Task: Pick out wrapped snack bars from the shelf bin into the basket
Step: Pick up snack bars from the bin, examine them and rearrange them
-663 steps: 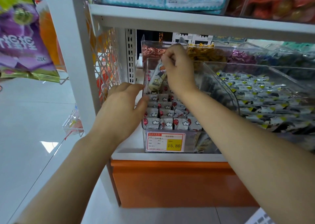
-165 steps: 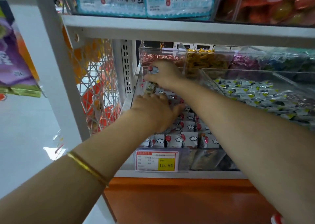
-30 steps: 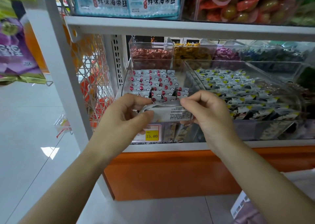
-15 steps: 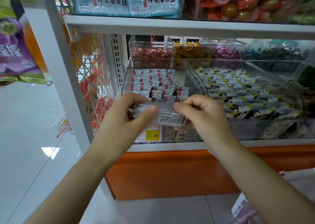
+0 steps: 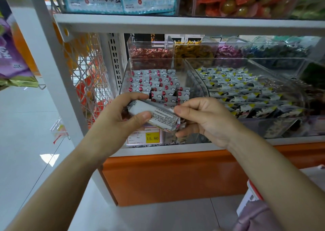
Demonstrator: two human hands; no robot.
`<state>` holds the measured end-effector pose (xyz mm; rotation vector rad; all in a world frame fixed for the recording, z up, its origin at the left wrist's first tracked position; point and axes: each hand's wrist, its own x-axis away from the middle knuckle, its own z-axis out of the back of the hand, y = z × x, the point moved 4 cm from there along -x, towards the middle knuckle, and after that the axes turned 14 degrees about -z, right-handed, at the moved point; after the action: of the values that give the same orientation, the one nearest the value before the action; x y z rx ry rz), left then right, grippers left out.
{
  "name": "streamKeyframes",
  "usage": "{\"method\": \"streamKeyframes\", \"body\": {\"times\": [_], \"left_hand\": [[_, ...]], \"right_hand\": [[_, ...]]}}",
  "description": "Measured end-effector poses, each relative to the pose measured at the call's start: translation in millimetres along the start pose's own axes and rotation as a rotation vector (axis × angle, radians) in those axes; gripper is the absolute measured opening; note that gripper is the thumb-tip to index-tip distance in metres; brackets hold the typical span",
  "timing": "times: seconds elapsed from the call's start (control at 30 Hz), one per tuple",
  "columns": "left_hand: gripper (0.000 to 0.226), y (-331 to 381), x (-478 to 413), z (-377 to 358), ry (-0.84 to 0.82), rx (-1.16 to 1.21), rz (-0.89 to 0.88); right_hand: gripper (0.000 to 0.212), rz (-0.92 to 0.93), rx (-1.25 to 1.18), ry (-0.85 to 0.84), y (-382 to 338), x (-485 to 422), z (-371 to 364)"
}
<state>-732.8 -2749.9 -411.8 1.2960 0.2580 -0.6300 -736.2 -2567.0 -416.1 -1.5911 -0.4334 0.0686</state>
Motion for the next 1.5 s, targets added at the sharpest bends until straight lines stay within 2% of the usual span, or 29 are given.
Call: {"method": "streamKeyframes", "body": {"times": [0.1, 0.2, 0.33, 0.43, 0.53, 0.6, 0.67, 0.73, 0.83, 0.9, 0.97, 1.03, 1.17, 1.23, 1.37, 1.43, 1.5], "left_hand": [[0.032, -2.0, 0.9, -0.1, 0.017, -0.039, -0.009], [0.030, -3.7, 1.5, 1.9, 0.109, -0.155, -0.006], [0.045, -6.0, -2.4, 0.7, 0.175, -0.283, -0.014], [0.046, -8.1, -9.9, -4.1, 0.169, -0.305, -0.006], [0.056, -11.7, -28.0, -4.0, 0.191, -0.328, 0.004], [0.053, -19.2, -49.1, -3.3, 0.142, -0.523, 0.006], [0.046, -29.4, -75.4, -9.1, 0.011, -0.754, 0.004], [0.041, -43.5, -101.4, -17.5, -0.138, -0.943, 0.061], [0.060, -66.8, -128.3, -20.7, -0.269, -1.033, 0.223], [0.070, -82.2, -137.5, -19.3, -0.325, -1.049, 0.314], [0.068, -92.2, -141.8, -20.7, -0.392, -1.086, 0.333], [0.070, -92.1, -139.9, -22.0, -0.377, -1.051, 0.359], [0.070, -82.4, -129.8, -24.5, -0.413, -1.028, 0.372], [0.068, -75.3, -122.6, -23.1, -0.456, -1.035, 0.367], [0.058, -56.1, -110.3, -20.9, -0.573, -1.319, 0.215], [0.058, -48.1, -103.6, -11.3, -0.581, -1.488, 0.194], [0.059, -44.2, -96.7, 1.5, -0.534, -1.531, 0.206]], "right_hand": [[0.026, 0.020, -0.010, 0.005, 0.7, -1.0, 2.2], [0.027, 0.090, -0.036, -0.008, -0.9, 0.2, 1.0], [0.042, 0.218, 0.273, 0.202, -0.5, -0.9, -5.4], [0.025, 0.301, 0.223, 0.294, -7.4, -5.7, -4.3], [0.009, 0.353, 0.141, 0.424, -24.5, -13.3, 10.4], [0.007, 0.399, 0.180, 0.550, -39.6, -23.0, 21.6], [0.006, 0.429, 0.237, 0.629, -54.3, -38.2, 30.9], [0.021, 0.453, 0.291, 0.673, -67.3, -59.0, 36.9], [0.027, 0.461, 0.432, 0.731, -83.0, -94.3, 38.3], [0.025, 0.462, 0.510, 0.716, -90.3, -119.5, 33.8], [0.025, 0.459, 0.512, 0.664, -94.5, -145.1, 27.0], [0.027, 0.462, 0.544, 0.649, -96.6, -168.0, 18.8], [0.022, 0.495, 0.797, 0.654, -94.7, -205.1, 1.7], [0.021, 0.468, 0.885, 0.596, -88.8, -218.5, -7.4], [0.022, 0.372, 1.007, 0.494, -75.6, -235.1, -16.6], [0.017, 0.345, 1.061, 0.449, -68.6, -238.6, -16.6], [0.020, 0.322, 1.206, 0.446, -61.8, -241.0, -16.5]]}}
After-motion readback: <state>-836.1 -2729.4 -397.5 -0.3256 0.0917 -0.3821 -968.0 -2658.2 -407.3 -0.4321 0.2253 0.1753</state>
